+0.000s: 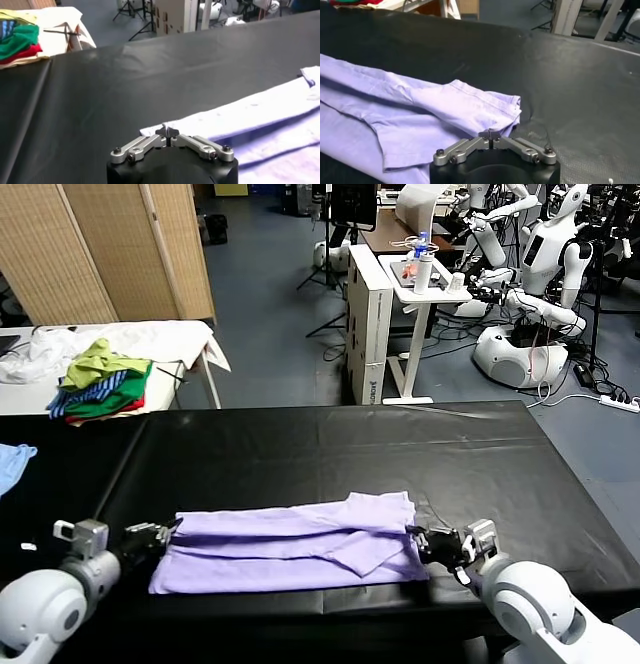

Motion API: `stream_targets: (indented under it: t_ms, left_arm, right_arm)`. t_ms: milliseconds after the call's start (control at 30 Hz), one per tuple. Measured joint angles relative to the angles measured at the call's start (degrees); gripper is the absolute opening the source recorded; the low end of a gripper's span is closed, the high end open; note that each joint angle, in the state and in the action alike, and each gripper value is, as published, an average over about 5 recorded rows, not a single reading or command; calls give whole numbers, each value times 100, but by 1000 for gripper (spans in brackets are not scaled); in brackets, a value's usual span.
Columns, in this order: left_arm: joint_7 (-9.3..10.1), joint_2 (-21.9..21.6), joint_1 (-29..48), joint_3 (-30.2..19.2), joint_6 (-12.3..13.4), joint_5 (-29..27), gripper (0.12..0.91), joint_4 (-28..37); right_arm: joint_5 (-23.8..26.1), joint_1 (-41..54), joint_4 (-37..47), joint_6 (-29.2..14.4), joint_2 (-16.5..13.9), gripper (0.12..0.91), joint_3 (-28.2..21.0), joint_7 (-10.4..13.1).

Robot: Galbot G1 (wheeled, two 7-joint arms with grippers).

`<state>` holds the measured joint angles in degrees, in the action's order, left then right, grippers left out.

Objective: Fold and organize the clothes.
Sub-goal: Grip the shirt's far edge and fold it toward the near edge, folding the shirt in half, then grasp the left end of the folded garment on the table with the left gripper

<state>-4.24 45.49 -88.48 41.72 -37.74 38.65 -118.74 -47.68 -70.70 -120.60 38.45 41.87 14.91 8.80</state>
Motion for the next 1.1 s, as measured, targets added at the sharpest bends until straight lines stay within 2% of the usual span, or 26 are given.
stream_targets:
  t_ms: [267, 367, 467, 633, 733, 833, 967, 1100]
  left_arm:
    - [-10, 212, -191, 20, 53, -379, 152, -24]
    - [42, 300, -262, 43, 15, -512, 175, -107]
    - [131, 393, -348, 110, -121, -594, 302, -219]
    - [214, 524, -539, 250, -299, -618, 625, -461]
    - [207, 592, -623, 369, -302, -606, 796, -581]
    - [212, 642, -582, 474, -227, -480, 888, -601]
    - [264, 711, -387, 486, -14, -212, 906, -474]
    - [285, 811, -67, 368, 159, -1, 907, -220]
  right_arm:
    - [-79, -58, -122, 183, -92, 152, 57, -2]
    - [-114, -116, -220, 248, -122, 260, 136, 22]
    - [-165, -169, -331, 266, -115, 428, 246, 44]
    - [-227, -140, -412, 177, 4, 731, 446, 91]
    - [-226, -37, -330, 31, 144, 865, 469, 202]
    - [-204, 110, -166, -164, 340, 901, 422, 328]
    - [-179, 342, 138, -353, 668, 906, 276, 482]
    - [-62, 514, 416, -444, 973, 907, 162, 536]
